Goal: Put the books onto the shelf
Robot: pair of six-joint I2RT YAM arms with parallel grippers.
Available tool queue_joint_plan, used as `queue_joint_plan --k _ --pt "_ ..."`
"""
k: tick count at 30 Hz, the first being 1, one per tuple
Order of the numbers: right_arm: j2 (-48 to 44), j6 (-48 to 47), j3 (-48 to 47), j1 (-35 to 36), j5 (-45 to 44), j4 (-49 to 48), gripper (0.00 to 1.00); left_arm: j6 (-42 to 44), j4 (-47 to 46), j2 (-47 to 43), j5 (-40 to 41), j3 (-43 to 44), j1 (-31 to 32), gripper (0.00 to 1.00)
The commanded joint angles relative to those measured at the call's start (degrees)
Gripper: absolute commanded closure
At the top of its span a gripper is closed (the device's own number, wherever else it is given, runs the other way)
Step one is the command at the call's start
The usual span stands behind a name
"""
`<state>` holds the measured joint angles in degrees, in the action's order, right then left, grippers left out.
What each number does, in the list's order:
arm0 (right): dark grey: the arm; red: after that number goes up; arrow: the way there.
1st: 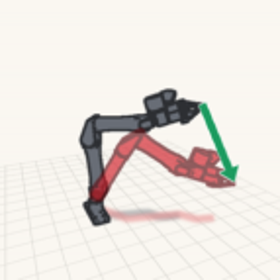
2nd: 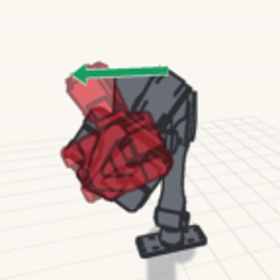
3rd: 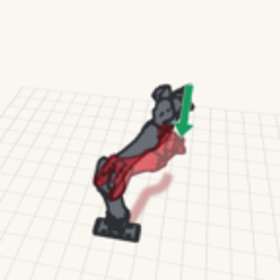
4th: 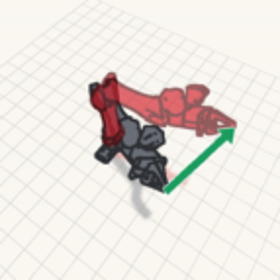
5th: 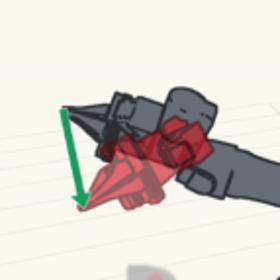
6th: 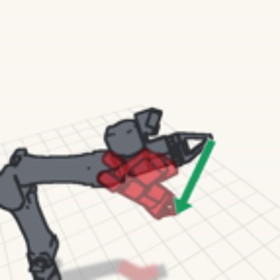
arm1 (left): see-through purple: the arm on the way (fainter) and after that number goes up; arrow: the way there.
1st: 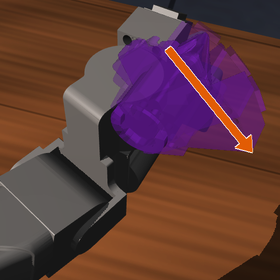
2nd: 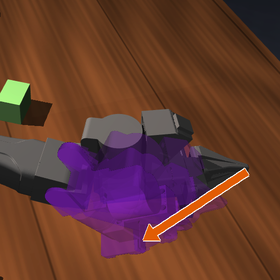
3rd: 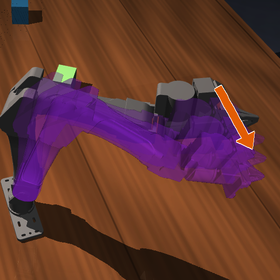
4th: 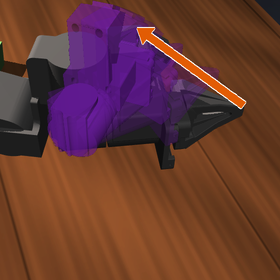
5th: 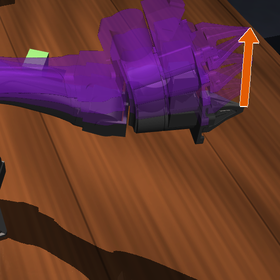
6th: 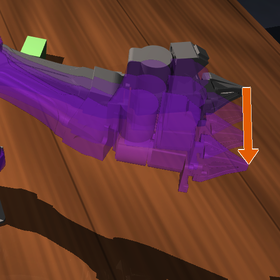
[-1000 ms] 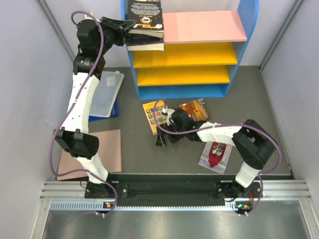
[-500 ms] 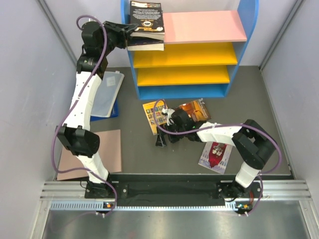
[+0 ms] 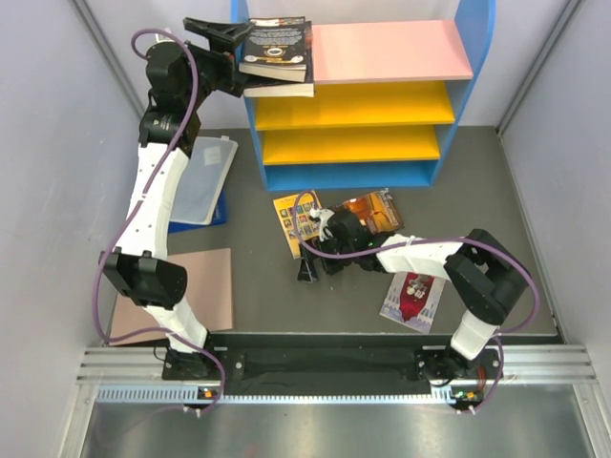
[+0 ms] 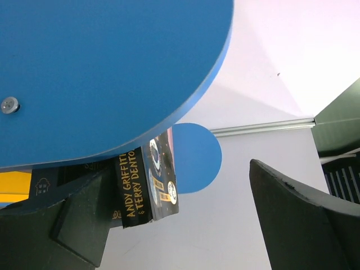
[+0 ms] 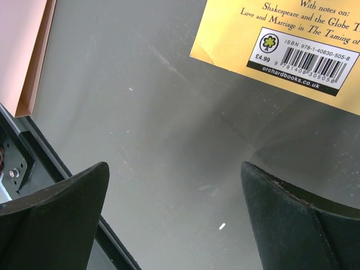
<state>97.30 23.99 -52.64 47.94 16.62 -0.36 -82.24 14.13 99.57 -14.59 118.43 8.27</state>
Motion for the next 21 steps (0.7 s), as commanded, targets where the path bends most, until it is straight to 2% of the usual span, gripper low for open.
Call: queue_joint_plan --k 1,9,21 --pt "0.3 -1.0 -2.2 0.9 0.4 -1.2 0.0 0.5 -5.0 -4.8 3.0 -0.7 -0.4 0.01" --pt "0.2 -1.0 -2.3 1.1 0.5 -1.2 0.0 2.2 -1.4 -4.4 -0.1 2.0 -0.4 0.01" --pt "-0.1 -1.1 -2.1 1.0 0.3 -1.2 0.0 7.1 5.5 -6.8 -0.5 0.1 -0.4 0.01"
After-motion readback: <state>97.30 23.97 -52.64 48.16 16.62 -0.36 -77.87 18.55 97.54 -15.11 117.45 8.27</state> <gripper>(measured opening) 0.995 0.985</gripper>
